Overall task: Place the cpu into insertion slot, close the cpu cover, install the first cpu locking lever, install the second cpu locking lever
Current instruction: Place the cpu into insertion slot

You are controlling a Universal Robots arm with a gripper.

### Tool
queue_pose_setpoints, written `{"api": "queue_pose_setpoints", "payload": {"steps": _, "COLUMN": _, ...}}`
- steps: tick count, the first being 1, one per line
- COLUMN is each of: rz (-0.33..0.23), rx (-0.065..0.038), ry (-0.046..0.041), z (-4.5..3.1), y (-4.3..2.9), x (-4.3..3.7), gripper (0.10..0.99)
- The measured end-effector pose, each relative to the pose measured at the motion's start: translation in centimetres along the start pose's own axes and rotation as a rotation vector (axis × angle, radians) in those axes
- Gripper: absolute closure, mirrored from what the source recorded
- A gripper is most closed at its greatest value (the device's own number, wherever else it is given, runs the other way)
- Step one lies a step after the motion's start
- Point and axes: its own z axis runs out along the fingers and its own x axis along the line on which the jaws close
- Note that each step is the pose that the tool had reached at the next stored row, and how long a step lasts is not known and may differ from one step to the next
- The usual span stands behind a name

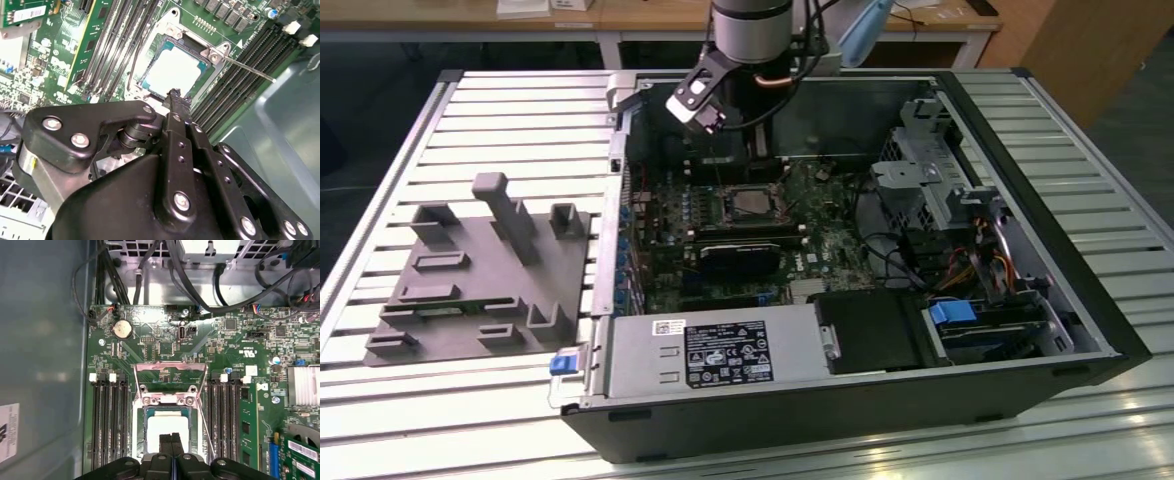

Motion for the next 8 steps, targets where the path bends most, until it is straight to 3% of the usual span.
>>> {"api": "queue_pose_setpoints", "payload": {"steps": 8, "rz": 0.0, "rx": -0.002, "ry": 0.0, "z": -1.58, "y": 0.15, "x": 0.0, "gripper": 0.984}}
